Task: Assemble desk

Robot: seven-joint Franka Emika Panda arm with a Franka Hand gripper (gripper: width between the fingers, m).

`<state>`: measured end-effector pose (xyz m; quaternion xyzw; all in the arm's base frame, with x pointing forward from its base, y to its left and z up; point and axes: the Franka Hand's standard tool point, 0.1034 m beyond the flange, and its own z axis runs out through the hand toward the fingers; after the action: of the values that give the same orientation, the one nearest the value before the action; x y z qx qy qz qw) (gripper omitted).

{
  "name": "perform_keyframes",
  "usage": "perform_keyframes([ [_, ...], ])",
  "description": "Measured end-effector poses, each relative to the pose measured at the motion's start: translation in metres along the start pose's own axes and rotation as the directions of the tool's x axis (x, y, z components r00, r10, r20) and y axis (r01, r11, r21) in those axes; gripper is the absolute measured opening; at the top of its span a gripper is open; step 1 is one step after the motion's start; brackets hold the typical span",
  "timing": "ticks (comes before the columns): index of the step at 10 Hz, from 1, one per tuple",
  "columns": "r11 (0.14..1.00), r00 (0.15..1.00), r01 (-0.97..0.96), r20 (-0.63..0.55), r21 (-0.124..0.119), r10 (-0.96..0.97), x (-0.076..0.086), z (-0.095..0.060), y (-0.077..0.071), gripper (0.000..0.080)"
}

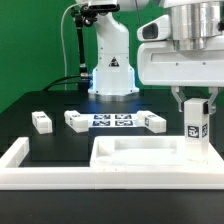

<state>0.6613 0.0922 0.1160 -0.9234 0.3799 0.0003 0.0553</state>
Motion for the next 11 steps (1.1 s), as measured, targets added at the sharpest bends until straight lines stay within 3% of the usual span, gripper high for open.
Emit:
perform_keyframes([
  [2, 0.959, 0.958, -0.285, 0.032, 0.013, 0.284, -0.001, 0.001, -0.001, 0.029],
  [4, 0.808, 0.807, -0.589, 0.069, 0.023, 0.586, -0.005, 0.002, -0.007, 0.029],
  [6, 0.739, 0.741, -0.672, 0.052, 0.056, 0.67, -0.01, 0.003, -0.008, 0.029],
  [7, 0.739, 0.741, -0.672, 0.053, 0.055, 0.67, -0.01, 0.004, -0.008, 0.029],
  [9, 0.787, 0.789, -0.615, 0.048, 0.058, 0.613, -0.01, 0.004, -0.008, 0.0603],
  [11, 0.94, 0.942, -0.335, 0.015, 0.06, 0.334, -0.013, 0.003, -0.009, 0.0641],
])
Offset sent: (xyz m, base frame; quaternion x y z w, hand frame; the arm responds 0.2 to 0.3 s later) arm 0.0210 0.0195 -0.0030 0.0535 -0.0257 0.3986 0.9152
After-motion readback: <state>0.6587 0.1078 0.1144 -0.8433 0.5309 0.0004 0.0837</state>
